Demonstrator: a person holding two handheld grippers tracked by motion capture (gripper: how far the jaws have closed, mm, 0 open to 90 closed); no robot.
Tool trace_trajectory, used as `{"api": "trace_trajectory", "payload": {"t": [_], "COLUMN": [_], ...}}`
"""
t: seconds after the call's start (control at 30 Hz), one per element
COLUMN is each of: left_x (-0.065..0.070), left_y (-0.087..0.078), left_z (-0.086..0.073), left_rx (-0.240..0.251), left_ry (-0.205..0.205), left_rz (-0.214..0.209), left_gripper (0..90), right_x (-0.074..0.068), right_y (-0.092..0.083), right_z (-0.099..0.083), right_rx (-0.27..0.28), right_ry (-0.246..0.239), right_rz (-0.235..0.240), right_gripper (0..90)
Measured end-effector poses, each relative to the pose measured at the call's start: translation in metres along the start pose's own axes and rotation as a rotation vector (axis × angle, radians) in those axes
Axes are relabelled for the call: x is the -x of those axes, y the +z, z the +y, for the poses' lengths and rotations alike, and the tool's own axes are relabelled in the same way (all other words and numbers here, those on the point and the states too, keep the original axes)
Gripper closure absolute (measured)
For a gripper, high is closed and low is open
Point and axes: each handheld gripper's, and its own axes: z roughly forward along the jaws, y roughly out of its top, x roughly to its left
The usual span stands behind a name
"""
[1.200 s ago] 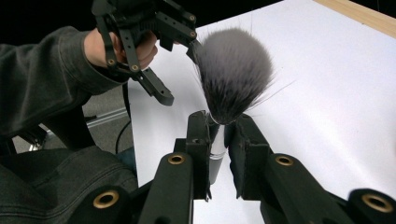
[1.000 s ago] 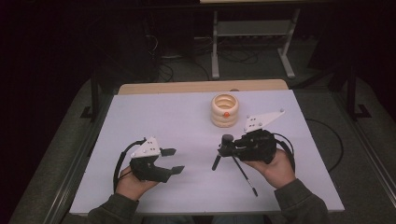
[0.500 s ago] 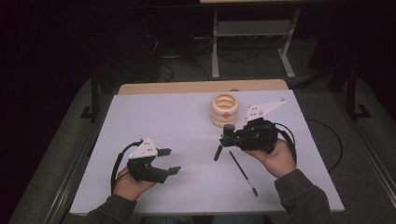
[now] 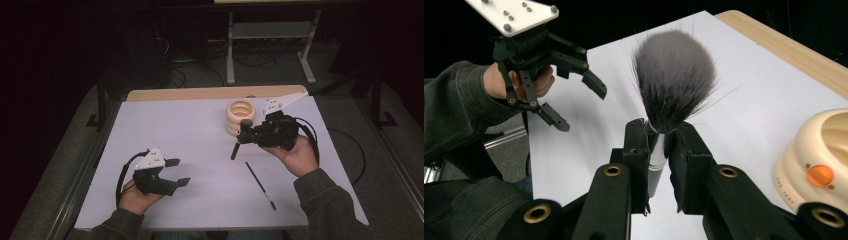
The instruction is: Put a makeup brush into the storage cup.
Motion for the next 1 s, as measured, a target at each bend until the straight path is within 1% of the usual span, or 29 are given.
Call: {"api": "trace_trajectory", "payload": {"t": [0.07,0.33,0.5,0.57,0.8,0.87,1.0], "left_x": [0.0,0.0,0.0,-0.001,-0.001,-0.001,-0.001], "left_y": [0.0,0.0,-0.001,-0.001,-0.001,-0.002,-0.004], "left_z": [0.0,-0.001,-0.001,-0.001,0.0,0.0,0.0], "left_rx": [-0.002,-0.006,-0.003,-0.008,-0.005,-0.006,-0.007], "left_ry": [-0.006,0.009,0.001,-0.001,0.003,0.011,0.005], "left_rz": [0.004,0.006,0.009,0.008,0.011,0.015,0.014], "left_gripper": [27.3,27.3,27.2,27.3,27.3,27.2,27.2], "right_x": [0.003,0.012,0.019,0.021,0.029,0.031,0.038], "right_y": [-0.001,-0.002,-0.001,0.0,0.005,0.007,0.008], "right_z": [0.003,0.015,0.024,0.026,0.035,0.038,0.041], "right_rx": [0.001,0.001,-0.007,-0.007,-0.017,-0.026,-0.033], "right_ry": [0.002,0.009,0.01,0.011,0.013,0.01,0.015], "right_rz": [-0.003,-0.019,-0.033,-0.035,-0.043,-0.051,-0.065], "right_gripper": [78.0,78.0,78.0,78.0,78.0,78.0,78.0]}}
